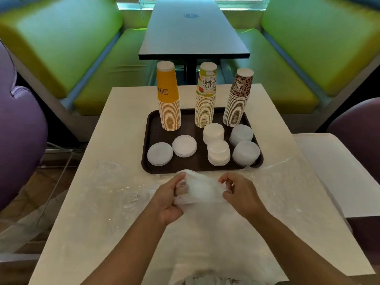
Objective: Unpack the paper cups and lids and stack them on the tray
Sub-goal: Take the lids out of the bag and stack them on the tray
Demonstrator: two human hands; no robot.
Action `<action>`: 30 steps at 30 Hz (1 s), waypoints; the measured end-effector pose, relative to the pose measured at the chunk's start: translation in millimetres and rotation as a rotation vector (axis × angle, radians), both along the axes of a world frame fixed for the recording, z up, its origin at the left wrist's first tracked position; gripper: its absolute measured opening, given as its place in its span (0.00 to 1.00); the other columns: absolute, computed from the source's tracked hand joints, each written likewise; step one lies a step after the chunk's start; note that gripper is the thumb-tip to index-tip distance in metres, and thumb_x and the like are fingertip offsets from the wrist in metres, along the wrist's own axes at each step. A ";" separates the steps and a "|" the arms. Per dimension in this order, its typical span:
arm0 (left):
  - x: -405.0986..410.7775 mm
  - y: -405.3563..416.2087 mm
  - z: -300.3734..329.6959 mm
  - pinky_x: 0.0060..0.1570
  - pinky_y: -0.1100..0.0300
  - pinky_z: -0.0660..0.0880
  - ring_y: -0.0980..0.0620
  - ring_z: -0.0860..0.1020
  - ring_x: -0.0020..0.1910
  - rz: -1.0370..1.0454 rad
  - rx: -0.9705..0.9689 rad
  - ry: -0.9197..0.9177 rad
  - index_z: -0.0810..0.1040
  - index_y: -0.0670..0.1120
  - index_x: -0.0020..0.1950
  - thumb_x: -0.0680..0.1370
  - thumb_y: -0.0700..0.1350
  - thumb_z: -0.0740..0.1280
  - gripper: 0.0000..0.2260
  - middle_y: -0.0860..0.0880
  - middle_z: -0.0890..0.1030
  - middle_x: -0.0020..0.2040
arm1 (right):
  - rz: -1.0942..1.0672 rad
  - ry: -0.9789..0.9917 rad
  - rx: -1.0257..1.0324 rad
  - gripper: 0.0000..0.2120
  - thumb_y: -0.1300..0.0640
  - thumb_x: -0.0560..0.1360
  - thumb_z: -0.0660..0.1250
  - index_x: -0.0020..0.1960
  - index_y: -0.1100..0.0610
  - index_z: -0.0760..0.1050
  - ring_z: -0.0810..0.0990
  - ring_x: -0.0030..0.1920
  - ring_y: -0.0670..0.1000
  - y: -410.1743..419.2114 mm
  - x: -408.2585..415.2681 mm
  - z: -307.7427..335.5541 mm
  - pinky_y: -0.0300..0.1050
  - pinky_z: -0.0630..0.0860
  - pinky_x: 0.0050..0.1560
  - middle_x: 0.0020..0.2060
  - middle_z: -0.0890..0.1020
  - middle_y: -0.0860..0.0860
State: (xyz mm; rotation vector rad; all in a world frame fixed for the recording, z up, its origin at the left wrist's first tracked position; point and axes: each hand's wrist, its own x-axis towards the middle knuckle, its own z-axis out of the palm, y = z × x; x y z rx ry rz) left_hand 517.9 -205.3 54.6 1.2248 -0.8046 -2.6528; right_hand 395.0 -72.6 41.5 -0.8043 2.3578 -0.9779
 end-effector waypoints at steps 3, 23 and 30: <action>9.3 -15.7 -4.4 0.20 0.64 0.73 0.53 0.73 0.17 0.036 0.055 -0.028 0.76 0.42 0.26 0.78 0.43 0.62 0.20 0.49 0.73 0.20 | 0.002 0.030 0.101 0.17 0.71 0.69 0.68 0.46 0.50 0.74 0.70 0.36 0.43 0.7 -2.6 -7.9 0.28 0.69 0.31 0.44 0.73 0.48; 17.8 -38.9 -24.9 0.18 0.68 0.64 0.58 0.72 0.23 -0.062 -0.336 -0.045 0.71 0.44 0.47 0.78 0.43 0.66 0.05 0.50 0.74 0.33 | 0.067 0.253 -0.288 0.23 0.63 0.69 0.71 0.57 0.44 0.68 0.72 0.52 0.40 -15.2 54.4 -7.3 0.25 0.68 0.49 0.53 0.70 0.41; 14.2 -38.1 -23.8 0.21 0.66 0.62 0.56 0.69 0.29 -0.200 -0.563 -0.005 0.68 0.48 0.47 0.79 0.41 0.64 0.05 0.47 0.73 0.40 | 0.471 0.533 -0.158 0.10 0.59 0.73 0.67 0.54 0.51 0.76 0.78 0.51 0.46 -40.8 52.8 -15.3 0.38 0.72 0.54 0.51 0.80 0.46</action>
